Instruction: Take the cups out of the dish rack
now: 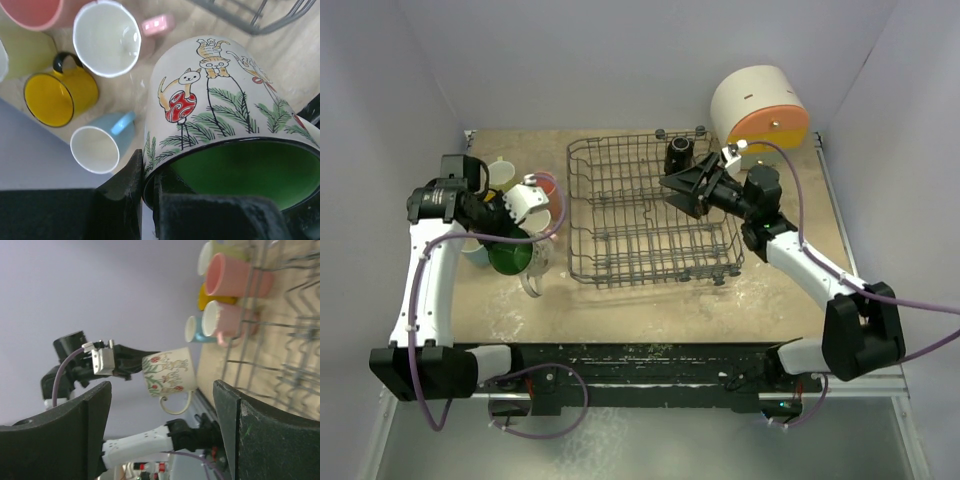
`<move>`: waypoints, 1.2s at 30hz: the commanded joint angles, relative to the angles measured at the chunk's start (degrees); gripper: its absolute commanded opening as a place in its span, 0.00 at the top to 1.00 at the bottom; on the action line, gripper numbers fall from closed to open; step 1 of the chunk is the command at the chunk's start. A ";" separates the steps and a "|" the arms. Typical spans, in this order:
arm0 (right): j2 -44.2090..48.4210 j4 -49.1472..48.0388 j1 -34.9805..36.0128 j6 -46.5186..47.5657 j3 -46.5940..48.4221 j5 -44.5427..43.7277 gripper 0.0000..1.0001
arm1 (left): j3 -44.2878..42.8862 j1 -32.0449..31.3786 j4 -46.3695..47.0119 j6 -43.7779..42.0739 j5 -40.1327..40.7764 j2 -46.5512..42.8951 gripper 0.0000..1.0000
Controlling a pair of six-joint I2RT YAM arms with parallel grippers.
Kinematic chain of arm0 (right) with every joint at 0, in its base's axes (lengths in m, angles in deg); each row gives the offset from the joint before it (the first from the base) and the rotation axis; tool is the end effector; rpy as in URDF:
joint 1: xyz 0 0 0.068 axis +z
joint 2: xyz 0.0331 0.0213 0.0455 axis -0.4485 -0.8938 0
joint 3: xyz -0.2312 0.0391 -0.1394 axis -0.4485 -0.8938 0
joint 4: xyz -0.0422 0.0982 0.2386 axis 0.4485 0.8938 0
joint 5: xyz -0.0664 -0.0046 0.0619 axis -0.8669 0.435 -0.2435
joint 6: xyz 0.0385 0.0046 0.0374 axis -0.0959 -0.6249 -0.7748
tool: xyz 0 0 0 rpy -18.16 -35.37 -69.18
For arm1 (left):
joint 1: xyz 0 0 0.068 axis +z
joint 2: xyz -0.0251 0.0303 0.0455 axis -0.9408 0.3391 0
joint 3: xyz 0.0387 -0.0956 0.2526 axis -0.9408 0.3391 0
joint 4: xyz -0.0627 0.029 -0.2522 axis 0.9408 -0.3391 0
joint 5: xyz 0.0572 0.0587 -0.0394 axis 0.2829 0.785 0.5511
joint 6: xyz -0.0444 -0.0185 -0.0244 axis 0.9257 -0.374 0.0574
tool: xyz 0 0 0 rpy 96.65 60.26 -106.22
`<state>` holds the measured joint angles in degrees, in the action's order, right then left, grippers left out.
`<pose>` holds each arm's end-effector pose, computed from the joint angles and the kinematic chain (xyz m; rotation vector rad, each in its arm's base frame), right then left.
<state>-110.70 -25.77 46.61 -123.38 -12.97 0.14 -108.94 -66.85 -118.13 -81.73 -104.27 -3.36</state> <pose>0.2883 0.1276 0.3193 0.2935 1.7772 1.8023 0.2098 0.0010 0.3669 1.2073 2.2711 -0.0532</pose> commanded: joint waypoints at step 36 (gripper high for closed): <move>-2.92 38.27 -5.73 38.18 20.03 -18.66 0.09 | 8.28 0.05 13.01 6.27 14.45 20.96 0.88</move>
<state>-112.29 10.92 41.19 -89.22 3.09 -14.46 -98.43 -66.82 -104.23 -78.32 -87.75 18.17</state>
